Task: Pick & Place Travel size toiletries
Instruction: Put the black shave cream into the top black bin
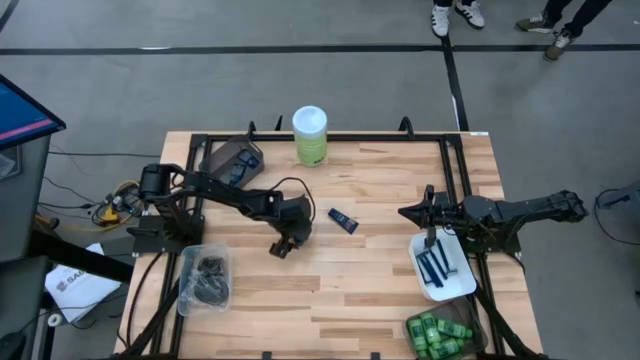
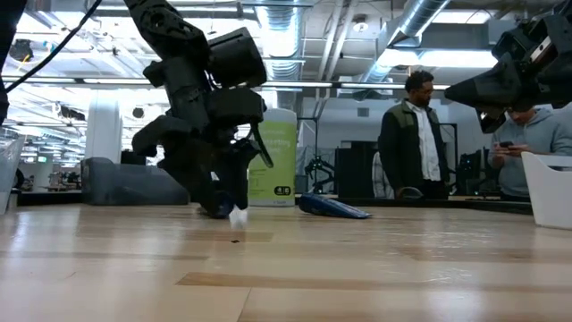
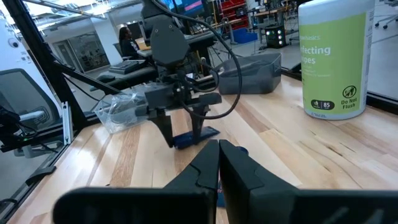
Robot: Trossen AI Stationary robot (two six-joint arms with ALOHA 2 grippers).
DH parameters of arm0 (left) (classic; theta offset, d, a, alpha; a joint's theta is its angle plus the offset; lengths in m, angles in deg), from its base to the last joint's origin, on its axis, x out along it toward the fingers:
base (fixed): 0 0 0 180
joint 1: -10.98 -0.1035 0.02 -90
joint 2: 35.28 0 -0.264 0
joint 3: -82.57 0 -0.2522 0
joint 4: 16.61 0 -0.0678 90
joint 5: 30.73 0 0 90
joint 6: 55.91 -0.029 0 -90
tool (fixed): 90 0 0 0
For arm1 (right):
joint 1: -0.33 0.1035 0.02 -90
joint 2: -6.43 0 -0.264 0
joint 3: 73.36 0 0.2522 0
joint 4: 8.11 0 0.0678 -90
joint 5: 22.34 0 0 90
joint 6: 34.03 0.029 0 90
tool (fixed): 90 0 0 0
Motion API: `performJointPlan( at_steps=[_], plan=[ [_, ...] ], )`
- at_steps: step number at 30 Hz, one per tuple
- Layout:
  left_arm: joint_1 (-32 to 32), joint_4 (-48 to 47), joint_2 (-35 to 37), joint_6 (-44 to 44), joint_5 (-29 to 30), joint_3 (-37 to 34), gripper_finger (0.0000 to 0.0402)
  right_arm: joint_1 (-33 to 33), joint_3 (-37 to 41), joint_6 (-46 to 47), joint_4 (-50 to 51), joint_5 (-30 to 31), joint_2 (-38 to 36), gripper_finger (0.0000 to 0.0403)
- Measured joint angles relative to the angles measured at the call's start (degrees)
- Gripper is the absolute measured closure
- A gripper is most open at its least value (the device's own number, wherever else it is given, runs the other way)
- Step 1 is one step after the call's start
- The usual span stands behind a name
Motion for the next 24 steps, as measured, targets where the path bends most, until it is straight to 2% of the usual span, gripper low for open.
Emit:
performJointPlan(
  at_steps=[16, 24],
  plan=[
    [0.00, -2.89, 0.37, 1.61, 2.21, -2.16, 0.0275, 0.00, 0.00, -0.02, 0.00, 0.02, 0.00, 0.0397],
    [0.00, -4.79, 3.43, 10.14, 4.10, -2.01, 0.0270, 0.00, 0.00, -0.02, 0.02, 0.00, 0.00, 0.0397]
  ],
)
